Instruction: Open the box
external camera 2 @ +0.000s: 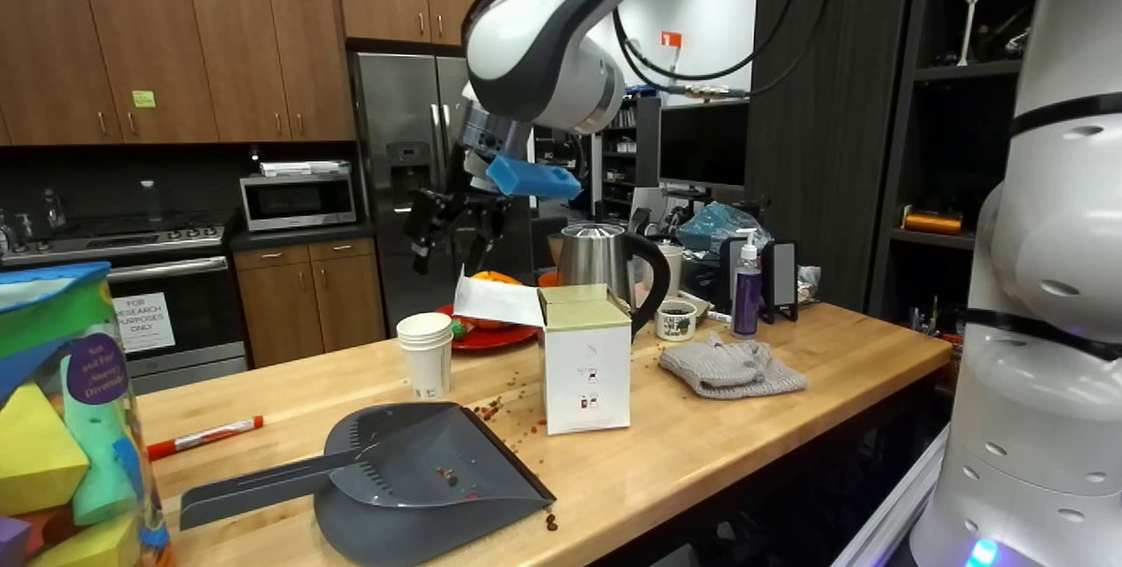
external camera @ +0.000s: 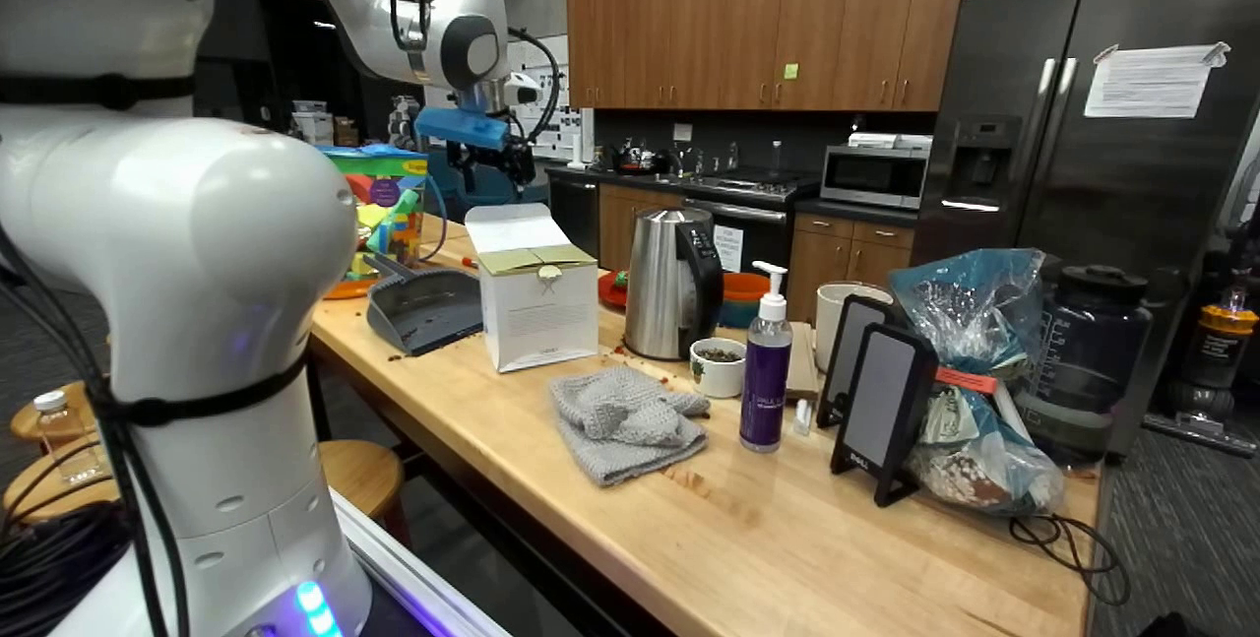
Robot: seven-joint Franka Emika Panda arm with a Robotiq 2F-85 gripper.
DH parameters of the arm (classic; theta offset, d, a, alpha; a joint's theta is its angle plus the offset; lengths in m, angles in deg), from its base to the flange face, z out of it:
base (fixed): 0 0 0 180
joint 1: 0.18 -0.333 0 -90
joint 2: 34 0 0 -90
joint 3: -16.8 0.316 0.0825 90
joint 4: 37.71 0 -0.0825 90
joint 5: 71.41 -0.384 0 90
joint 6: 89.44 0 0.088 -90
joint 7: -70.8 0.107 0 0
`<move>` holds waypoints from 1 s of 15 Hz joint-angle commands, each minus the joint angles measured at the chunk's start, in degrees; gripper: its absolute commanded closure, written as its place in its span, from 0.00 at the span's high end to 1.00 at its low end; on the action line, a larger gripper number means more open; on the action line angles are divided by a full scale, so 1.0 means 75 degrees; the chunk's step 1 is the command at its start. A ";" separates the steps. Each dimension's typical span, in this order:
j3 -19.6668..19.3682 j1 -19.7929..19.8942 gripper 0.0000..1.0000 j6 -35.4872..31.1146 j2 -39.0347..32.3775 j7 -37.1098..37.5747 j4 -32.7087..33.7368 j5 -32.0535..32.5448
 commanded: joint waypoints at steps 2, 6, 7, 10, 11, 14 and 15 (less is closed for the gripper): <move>-0.0018 0.0064 1.00 0.0613 0.0803 0.0403 -0.0449 0.0642; -0.0003 0.0039 1.00 0.1716 0.1530 0.0156 -0.0852 0.1295; 0.0013 0.0036 1.00 0.2003 0.1720 0.0083 -0.0952 0.1519; 0.0004 -0.0023 1.00 0.2675 0.2262 -0.0363 -0.1183 0.2039; -0.0020 -0.0055 1.00 0.2897 0.2423 -0.0638 -0.1250 0.2178; -0.0081 -0.0105 1.00 0.3247 0.2790 -0.1165 -0.1492 0.2461; -0.0109 -0.0124 1.00 0.3260 0.2888 -0.1288 -0.1584 0.2469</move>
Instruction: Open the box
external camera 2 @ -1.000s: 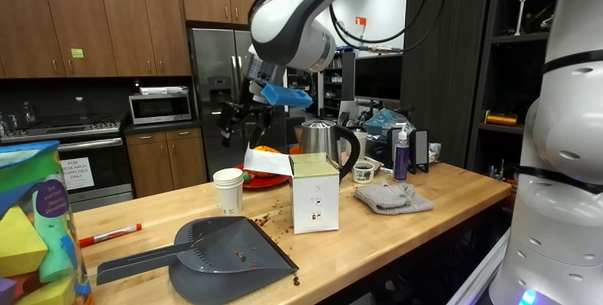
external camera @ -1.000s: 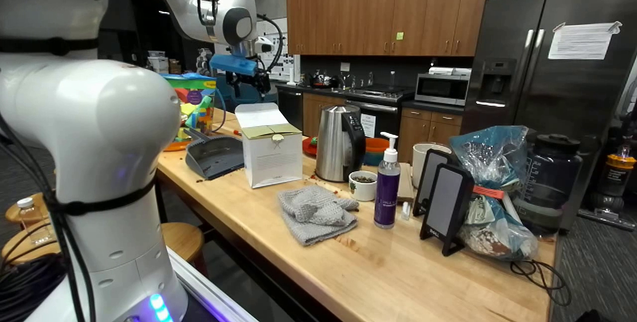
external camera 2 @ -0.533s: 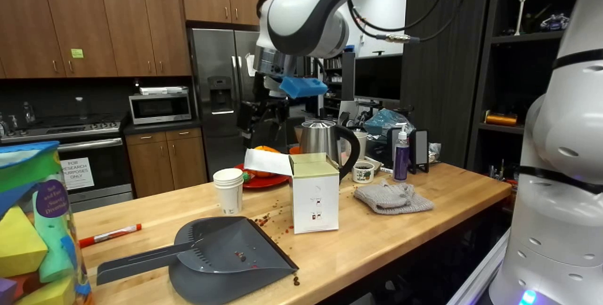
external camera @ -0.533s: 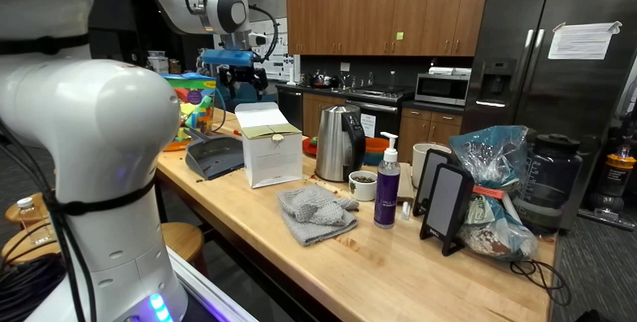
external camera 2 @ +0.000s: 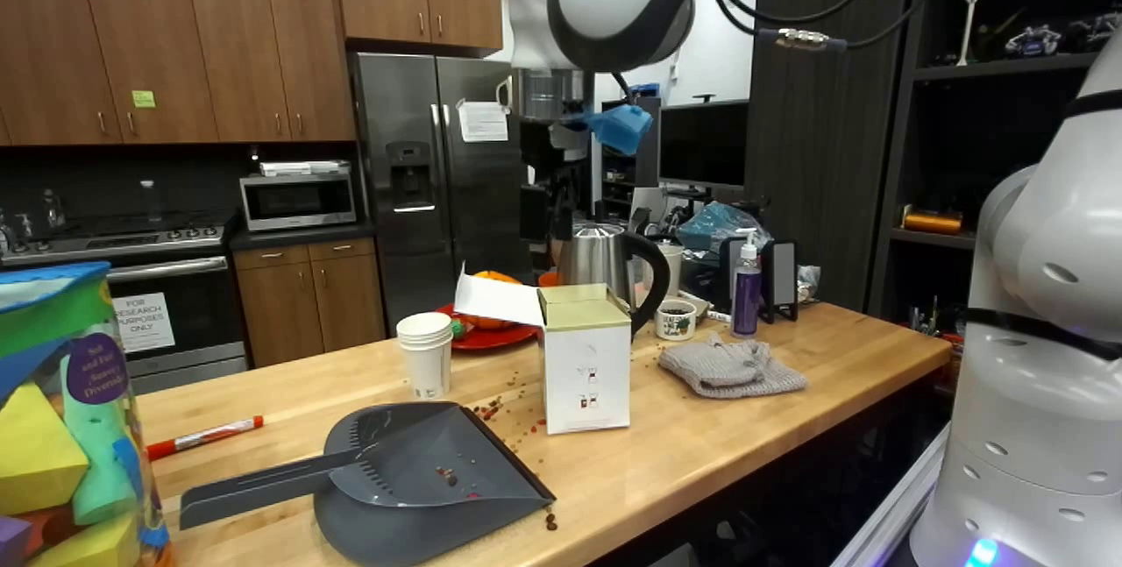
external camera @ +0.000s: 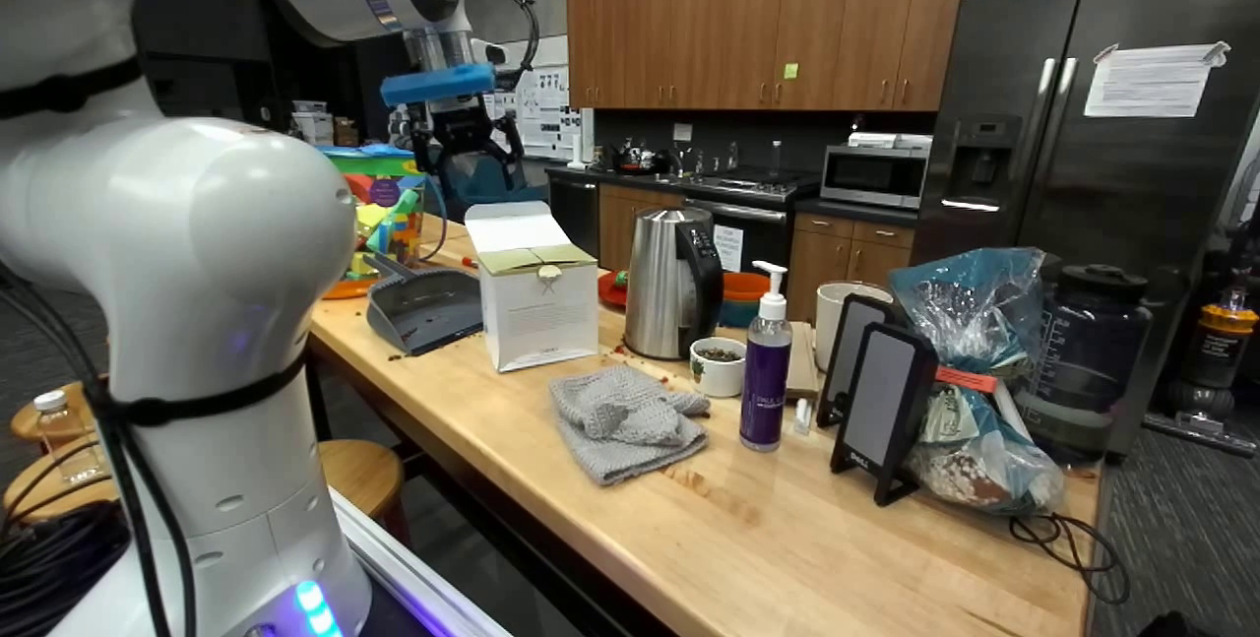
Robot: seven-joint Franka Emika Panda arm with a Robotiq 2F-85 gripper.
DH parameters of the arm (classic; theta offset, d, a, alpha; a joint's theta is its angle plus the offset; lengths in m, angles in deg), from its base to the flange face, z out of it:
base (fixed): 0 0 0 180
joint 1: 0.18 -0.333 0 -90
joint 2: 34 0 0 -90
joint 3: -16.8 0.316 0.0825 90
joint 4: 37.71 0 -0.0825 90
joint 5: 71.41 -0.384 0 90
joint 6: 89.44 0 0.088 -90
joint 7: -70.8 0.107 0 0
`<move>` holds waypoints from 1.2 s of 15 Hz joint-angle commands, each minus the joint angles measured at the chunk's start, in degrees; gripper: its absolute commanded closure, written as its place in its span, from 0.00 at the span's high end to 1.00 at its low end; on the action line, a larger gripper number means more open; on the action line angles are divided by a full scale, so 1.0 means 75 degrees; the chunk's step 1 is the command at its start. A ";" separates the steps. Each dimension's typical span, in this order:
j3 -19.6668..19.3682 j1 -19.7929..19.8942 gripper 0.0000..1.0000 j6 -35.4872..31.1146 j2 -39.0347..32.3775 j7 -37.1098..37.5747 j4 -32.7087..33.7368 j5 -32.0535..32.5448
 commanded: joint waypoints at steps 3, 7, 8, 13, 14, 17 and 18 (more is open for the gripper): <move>-0.0196 -0.0125 1.00 0.0125 0.0856 -0.0665 -0.0748 0.0134; -0.0312 -0.0132 1.00 0.0008 0.1309 -0.0773 -0.1247 0.0095; -0.0360 -0.0130 1.00 -0.0005 0.1431 -0.0762 -0.1368 0.0065; -0.0596 -0.0143 1.00 -0.0088 0.1969 -0.0776 -0.1858 0.0012; -0.0631 -0.0145 1.00 -0.0116 0.2032 -0.0774 -0.1925 0.0007; -0.0733 -0.0148 1.00 -0.0111 0.2235 -0.0777 -0.2093 0.0007; -0.0743 -0.0124 1.00 -0.0100 0.2312 -0.0731 -0.2147 0.0024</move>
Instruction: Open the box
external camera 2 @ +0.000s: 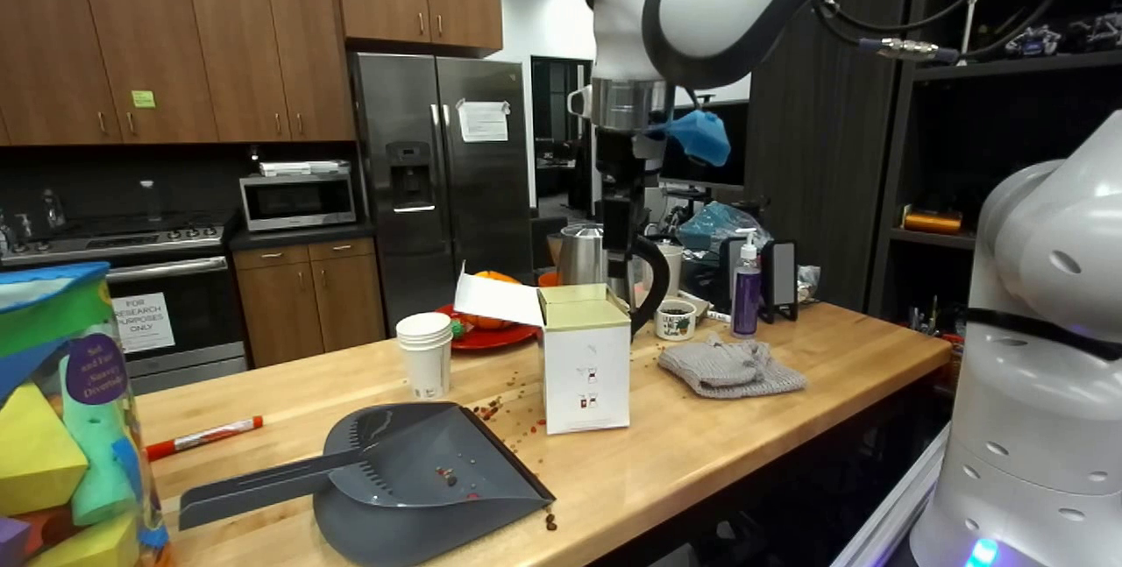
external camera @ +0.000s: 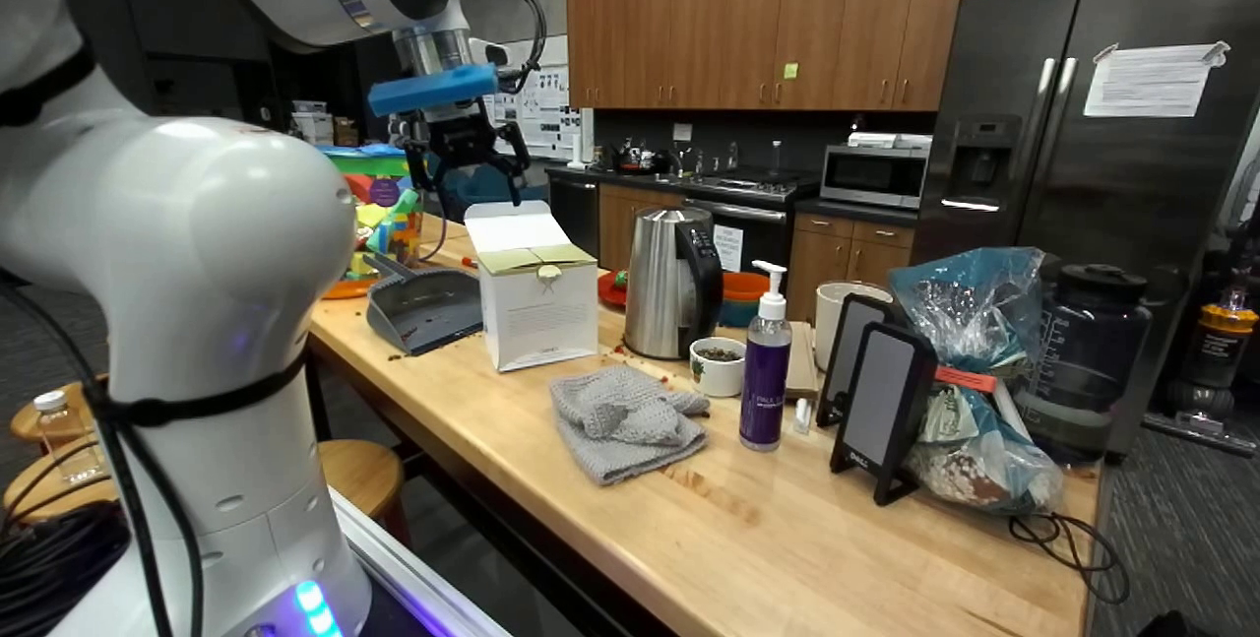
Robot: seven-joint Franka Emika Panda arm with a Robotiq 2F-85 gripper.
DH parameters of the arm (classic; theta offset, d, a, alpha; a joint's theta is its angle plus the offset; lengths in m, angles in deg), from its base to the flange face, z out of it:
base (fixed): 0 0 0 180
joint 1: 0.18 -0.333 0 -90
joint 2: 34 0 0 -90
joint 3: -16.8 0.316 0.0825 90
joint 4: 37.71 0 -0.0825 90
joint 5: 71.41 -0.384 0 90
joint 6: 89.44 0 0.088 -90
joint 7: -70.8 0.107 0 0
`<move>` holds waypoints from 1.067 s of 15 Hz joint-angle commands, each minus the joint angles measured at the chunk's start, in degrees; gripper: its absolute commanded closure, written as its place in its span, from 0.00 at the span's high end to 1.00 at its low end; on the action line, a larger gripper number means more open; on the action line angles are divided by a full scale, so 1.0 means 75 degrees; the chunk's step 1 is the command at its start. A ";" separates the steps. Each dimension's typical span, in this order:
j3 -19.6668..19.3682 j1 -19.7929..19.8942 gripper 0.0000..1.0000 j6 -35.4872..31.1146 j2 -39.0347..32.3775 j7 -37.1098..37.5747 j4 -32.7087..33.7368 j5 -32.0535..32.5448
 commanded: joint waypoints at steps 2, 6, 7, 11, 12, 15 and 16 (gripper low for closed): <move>-0.0245 -0.0073 1.00 -0.0112 0.0511 -0.0118 -0.0385 -0.0049; -0.0394 -0.0043 1.00 -0.0150 0.0707 -0.0083 -0.0557 -0.0127; -0.0444 -0.0043 1.00 -0.0165 0.0753 -0.0089 -0.0600 -0.0161; -0.0603 0.0020 1.00 -0.0250 0.0970 -0.0043 -0.0808 -0.0191; -0.0645 0.0028 1.00 -0.0270 0.1019 -0.0043 -0.0858 -0.0207; -0.0708 0.0114 1.00 -0.0290 0.0921 0.0062 -0.0717 -0.0218; -0.0721 0.0146 1.00 -0.0345 0.0930 0.0123 -0.0732 -0.0222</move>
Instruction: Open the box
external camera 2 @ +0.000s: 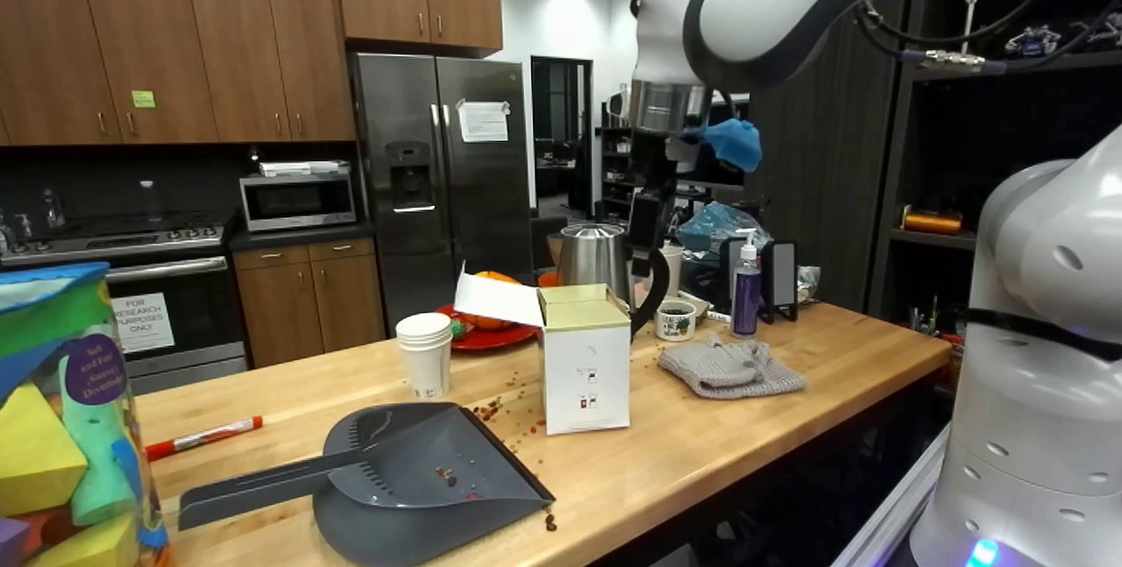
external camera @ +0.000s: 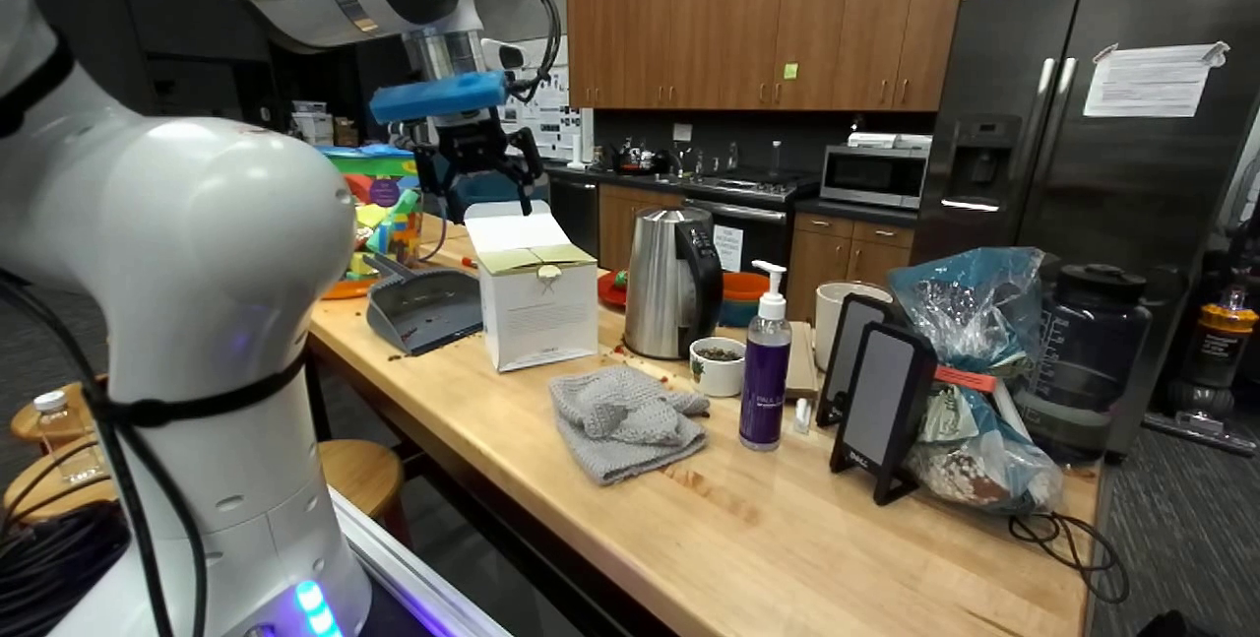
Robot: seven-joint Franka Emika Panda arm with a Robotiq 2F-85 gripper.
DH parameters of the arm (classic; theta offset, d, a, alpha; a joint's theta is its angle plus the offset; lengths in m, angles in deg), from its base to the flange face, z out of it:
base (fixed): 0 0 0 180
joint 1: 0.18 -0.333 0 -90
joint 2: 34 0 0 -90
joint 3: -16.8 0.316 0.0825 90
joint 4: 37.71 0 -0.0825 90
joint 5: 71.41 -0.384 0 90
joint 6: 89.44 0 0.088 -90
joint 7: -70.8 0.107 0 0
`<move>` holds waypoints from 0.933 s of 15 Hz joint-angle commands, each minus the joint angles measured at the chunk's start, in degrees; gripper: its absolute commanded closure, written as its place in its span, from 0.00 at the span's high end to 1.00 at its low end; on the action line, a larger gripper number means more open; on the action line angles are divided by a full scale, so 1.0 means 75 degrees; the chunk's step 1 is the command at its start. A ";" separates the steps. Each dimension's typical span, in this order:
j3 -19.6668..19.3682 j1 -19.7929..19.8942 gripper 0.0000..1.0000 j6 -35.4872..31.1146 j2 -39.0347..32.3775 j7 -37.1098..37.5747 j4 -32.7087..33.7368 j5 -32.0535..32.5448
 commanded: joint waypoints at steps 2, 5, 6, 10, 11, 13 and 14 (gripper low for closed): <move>-0.0059 0.0253 1.00 -0.0275 0.0074 0.0287 0.0036 -0.0122; -0.0018 0.0439 1.00 -0.0468 0.0030 0.0587 0.0036 -0.0100; -0.0011 0.0493 1.00 -0.0519 0.0012 0.0681 0.0037 -0.0100; 0.0137 0.0788 1.00 -0.0617 -0.0069 0.1426 0.0036 -0.0121; 0.0164 0.0844 1.00 -0.0624 -0.0098 0.1619 0.0035 -0.0146; 0.0201 0.0917 1.00 -0.0578 -0.0132 0.1942 0.0030 -0.0211; 0.0220 0.0945 1.00 -0.0544 -0.0150 0.2102 0.0025 -0.0264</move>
